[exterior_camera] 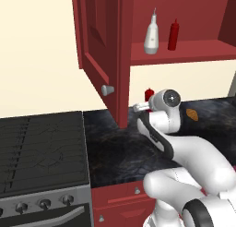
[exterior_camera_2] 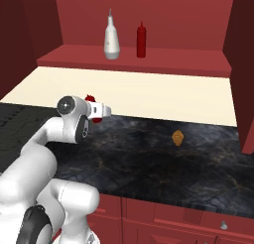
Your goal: Pick the oil and vinegar bottle and ketchup from the counter and place them in the cabinet.
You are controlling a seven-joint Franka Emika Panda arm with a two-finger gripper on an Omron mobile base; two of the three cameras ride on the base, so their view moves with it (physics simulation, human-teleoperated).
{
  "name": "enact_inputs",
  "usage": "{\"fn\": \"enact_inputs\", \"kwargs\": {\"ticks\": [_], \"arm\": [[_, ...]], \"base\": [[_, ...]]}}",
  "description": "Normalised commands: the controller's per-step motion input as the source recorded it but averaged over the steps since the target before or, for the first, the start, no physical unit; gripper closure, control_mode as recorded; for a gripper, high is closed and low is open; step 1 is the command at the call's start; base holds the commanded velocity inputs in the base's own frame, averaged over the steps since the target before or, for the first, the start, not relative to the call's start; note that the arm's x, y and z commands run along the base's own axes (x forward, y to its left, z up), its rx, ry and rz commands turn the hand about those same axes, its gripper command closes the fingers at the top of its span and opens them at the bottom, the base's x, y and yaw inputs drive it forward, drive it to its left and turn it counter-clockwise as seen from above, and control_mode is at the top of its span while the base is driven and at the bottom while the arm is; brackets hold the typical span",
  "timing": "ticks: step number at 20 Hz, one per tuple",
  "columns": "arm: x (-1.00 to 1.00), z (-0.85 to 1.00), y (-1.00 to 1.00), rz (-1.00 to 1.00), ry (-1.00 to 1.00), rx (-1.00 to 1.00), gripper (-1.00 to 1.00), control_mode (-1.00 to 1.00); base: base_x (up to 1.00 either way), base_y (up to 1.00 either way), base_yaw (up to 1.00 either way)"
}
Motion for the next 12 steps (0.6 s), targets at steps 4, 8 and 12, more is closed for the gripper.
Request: {"fn": "enact_inputs", "kwargs": {"ticks": [4, 8, 12], "arm": [[0.0, 0.82, 0.08, 0.0, -0.01, 0.0, 1.0, -1.0], [0.0, 0.79, 0.11, 0.0, 0.0, 0.01, 1.0, -1.0], [0.0, 0.62, 0.13, -0.01, 0.0, 0.02, 1.0, -1.0]], "base": [[0.0, 0.0, 0.0], [0.0, 0.0, 0.0], [0.0, 0.0, 0.0]]}}
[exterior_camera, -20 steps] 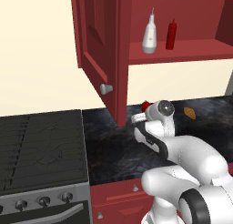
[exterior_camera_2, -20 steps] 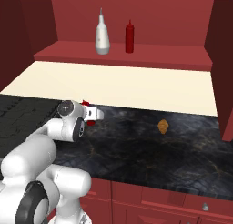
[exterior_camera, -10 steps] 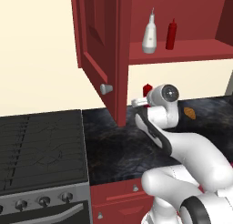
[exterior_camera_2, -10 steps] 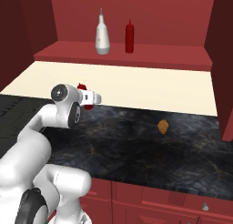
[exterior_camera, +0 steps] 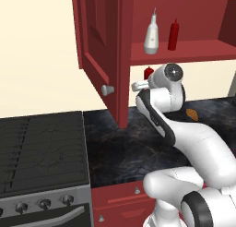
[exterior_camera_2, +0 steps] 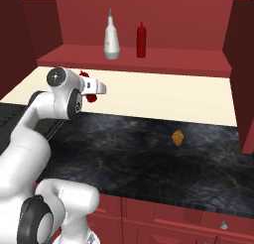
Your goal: Pick the oil and vinegar bottle and ketchup from the counter and place them in the cabinet.
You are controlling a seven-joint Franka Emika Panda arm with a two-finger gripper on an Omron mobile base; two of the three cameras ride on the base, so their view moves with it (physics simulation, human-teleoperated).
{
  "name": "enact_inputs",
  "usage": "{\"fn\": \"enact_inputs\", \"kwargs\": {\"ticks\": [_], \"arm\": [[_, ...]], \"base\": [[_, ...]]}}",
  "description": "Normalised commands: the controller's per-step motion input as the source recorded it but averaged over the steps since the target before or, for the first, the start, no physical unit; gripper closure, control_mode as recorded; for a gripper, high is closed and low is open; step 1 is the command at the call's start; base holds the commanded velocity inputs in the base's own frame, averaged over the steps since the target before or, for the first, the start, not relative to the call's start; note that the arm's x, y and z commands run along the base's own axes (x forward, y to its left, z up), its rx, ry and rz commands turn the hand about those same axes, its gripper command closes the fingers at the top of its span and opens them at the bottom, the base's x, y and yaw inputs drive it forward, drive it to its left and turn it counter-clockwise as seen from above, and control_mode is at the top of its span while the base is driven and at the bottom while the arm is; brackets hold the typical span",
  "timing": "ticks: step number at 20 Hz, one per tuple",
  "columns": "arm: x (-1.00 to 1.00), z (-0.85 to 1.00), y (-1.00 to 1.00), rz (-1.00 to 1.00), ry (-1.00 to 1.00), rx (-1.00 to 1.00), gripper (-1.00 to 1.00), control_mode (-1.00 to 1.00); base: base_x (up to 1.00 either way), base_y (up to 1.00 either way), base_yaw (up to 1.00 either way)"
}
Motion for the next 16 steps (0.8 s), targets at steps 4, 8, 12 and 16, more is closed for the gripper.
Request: {"fn": "enact_inputs", "kwargs": {"ticks": [4, 8, 12, 16], "arm": [[0.0, 0.54, 0.07, -0.01, 0.0, 0.0, 1.0, -1.0], [0.0, 0.55, 0.09, 0.0, 0.0, 0.0, 1.0, -1.0], [0.03, 0.53, 0.02, 0.0, 0.0, 0.0, 1.0, -1.0], [0.21, 0.53, 0.01, 0.0, 0.0, 0.01, 1.0, -1.0]], "base": [[0.0, 0.0, 0.0], [0.0, 0.0, 0.0], [0.0, 0.0, 0.0], [0.0, 0.0, 0.0]]}}
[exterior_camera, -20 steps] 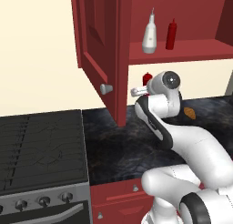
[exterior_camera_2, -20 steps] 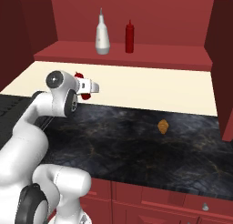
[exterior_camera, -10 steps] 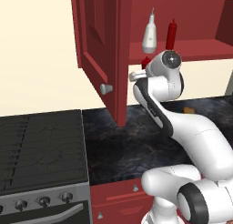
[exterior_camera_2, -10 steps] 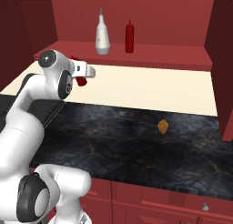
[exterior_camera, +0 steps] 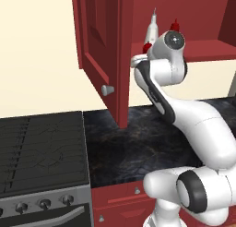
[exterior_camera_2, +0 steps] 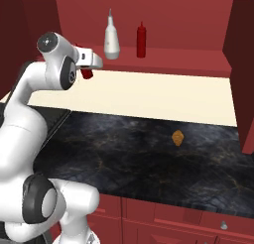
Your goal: Pick the oil and vinegar bottle and ketchup from the counter and place them in the cabinet.
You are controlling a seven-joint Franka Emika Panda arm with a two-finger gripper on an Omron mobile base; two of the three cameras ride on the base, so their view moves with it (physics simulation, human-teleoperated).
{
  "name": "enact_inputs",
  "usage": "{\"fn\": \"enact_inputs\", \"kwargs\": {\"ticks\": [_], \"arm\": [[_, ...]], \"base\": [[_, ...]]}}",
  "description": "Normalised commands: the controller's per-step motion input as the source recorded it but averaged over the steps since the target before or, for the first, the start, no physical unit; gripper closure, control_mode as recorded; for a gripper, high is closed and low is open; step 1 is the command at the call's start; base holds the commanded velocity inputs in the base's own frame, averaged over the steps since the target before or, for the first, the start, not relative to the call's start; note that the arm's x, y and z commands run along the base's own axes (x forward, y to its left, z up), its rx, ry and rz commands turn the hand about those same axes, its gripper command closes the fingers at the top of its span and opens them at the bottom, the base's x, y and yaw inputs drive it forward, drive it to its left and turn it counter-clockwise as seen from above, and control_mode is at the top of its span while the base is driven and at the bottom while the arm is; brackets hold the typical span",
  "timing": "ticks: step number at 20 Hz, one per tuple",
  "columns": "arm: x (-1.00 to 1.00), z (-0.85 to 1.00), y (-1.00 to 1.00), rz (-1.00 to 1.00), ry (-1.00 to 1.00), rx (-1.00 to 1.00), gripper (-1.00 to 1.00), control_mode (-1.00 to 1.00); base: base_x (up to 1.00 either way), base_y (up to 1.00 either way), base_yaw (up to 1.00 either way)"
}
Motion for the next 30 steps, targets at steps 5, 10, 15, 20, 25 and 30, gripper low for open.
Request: {"fn": "enact_inputs", "kwargs": {"ticks": [5, 10, 15, 20, 25, 30], "arm": [[0.43, 0.41, 0.0, 0.0, 0.0, 0.0, 1.0, -1.0], [0.48, 0.32, 0.0, 0.0, 0.0, 0.0, 1.0, -1.0], [0.38, 0.17, 0.02, 0.0, 0.0, 0.0, 1.0, -1.0], [0.11, -0.04, 0.11, 0.01, 0.0, 0.0, 1.0, -1.0], [0.0, -0.24, 0.12, 0.03, 0.0, 0.0, 1.0, -1.0], [0.03, -0.24, 0.07, 0.03, 0.0, 0.0, 1.0, -1.0]], "base": [[0.0, 0.0, 0.0], [0.0, 0.0, 0.0], [0.0, 0.0, 0.0], [0.0, 0.0, 0.0], [0.0, 0.0, 0.0], [0.0, 0.0, 0.0]]}}
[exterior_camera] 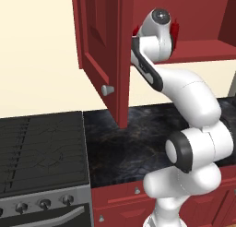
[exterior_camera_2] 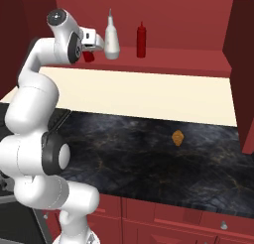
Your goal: Pick the oil and vinegar bottle and ketchup from the counter and place them in the cabinet.
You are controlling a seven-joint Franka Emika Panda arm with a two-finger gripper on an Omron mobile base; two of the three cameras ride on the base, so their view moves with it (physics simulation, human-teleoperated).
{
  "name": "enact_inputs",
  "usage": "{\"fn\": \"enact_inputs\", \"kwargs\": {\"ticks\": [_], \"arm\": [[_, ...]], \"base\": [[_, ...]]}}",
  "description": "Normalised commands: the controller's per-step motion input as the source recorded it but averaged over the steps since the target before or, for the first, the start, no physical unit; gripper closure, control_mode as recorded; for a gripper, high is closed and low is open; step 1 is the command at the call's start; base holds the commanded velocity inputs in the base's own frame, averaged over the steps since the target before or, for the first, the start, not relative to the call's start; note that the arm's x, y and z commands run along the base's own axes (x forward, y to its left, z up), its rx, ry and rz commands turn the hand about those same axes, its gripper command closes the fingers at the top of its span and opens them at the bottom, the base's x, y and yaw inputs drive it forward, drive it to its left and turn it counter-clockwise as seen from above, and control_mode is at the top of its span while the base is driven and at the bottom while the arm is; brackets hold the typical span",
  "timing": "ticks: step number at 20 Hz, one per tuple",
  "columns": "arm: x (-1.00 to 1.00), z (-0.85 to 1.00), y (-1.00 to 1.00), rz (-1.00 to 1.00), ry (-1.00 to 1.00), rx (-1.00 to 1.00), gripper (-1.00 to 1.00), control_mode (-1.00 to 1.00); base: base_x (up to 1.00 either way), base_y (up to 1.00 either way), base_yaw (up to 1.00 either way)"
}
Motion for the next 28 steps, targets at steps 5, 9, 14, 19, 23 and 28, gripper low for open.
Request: {"fn": "enact_inputs", "kwargs": {"ticks": [5, 9, 14, 19, 23, 28], "arm": [[0.06, -0.22, 0.04, 0.03, 0.0, 0.0, 1.0, -1.0], [0.13, -0.22, 0.0, 0.03, 0.0, 0.0, 1.0, -1.0], [0.22, -0.26, 0.0, 0.03, 0.01, 0.0, 1.0, -1.0], [0.32, -0.18, 0.0, 0.02, 0.0, 0.0, 1.0, -1.0], [0.36, -0.19, 0.0, 0.02, 0.0, 0.0, 1.0, -1.0], [0.31, -0.24, 0.0, 0.02, 0.0, 0.0, 1.0, -1.0]], "base": [[0.0, 0.0, 0.0], [0.0, 0.0, 0.0], [0.0, 0.0, 0.0], [0.0, 0.0, 0.0], [0.0, 0.0, 0.0], [0.0, 0.0, 0.0]]}}
